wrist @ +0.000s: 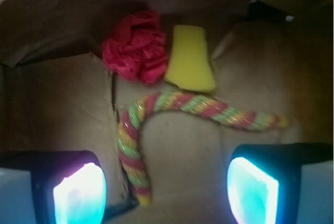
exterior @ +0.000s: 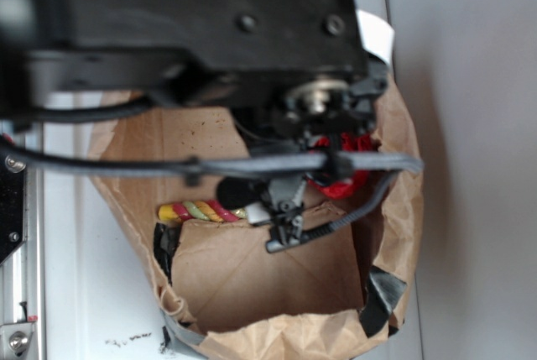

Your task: Grab the multicolored rope.

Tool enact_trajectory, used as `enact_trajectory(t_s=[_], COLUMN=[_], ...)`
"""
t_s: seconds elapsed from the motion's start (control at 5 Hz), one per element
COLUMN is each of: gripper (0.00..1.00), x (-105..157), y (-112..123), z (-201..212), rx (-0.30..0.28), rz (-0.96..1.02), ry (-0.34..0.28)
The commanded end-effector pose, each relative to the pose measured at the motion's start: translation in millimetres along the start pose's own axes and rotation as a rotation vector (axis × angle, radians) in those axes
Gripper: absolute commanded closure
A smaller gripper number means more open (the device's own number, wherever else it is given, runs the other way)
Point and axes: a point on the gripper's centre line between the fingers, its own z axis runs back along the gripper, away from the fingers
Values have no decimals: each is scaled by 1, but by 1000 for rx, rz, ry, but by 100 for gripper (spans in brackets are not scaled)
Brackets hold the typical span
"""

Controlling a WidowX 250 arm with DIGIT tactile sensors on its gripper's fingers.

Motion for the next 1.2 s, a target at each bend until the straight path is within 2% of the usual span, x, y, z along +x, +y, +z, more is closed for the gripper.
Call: enact_trajectory(t_s=[0.0, 0.2, 0.4, 0.6, 0.8, 1.0], gripper=[0, 0, 0, 0, 0, 0], x=[6, 5, 2, -5, -3, 3], y=[-5, -15, -23, -37, -42, -43], z=[-26, -35, -45, -61, -75, -85], rx=[-29, -57, -62, -48, -26, -31], rz=[-7, -5, -20, -41, -51, -49], ry=[1, 23, 38, 71, 75, 73])
